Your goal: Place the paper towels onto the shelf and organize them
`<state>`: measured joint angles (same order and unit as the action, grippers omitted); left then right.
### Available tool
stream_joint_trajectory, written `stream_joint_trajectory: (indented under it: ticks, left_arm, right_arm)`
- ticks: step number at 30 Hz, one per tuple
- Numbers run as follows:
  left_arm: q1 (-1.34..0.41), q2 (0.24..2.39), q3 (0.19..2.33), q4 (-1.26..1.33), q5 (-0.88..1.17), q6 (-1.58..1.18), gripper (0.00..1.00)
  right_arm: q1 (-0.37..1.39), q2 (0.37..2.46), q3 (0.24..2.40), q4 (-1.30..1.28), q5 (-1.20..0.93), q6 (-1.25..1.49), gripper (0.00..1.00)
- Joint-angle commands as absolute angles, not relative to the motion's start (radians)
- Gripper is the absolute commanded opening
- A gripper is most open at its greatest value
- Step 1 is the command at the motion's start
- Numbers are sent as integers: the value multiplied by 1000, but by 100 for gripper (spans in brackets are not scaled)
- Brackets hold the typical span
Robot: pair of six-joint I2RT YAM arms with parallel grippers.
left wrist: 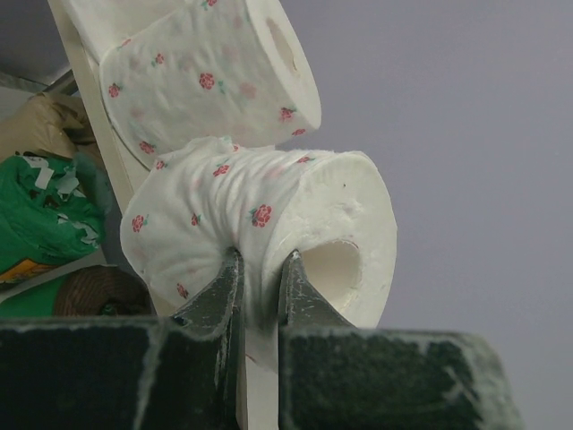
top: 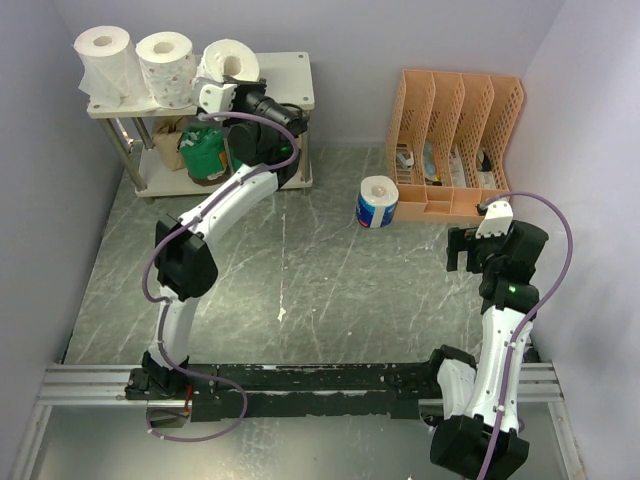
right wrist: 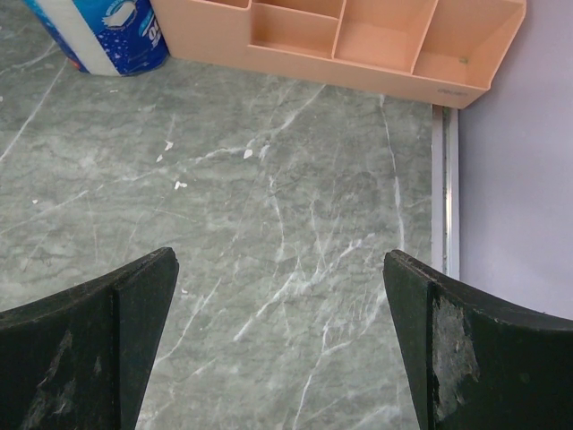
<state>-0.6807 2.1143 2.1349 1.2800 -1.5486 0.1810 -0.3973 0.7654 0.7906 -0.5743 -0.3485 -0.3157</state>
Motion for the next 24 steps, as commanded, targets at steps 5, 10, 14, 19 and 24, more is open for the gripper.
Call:
stream_joint_trajectory:
  ticks: [5,10,14,19,24]
  left_arm:
    - [-668,2097,2146,1207,-1490,2,7]
    - [-648,2089,2151,1068,-1437,-141,16]
    - [-619,2085,2195,771,-1372,-353,34]
    - [-580,2064,2204,550,-1294,-552,69]
    - [-576,2026,2171,534,-1241,-568,100]
  right_arm:
    - [-397,772,779,-569,-344,-324,100]
    - [-397,776,778,-568,-342,-322,100]
    - [-397,772,778,-562,-328,-315,100]
    - [-397,767,778,-561,-323,-314,100]
    - [-397,768,779,-563,-322,-314,100]
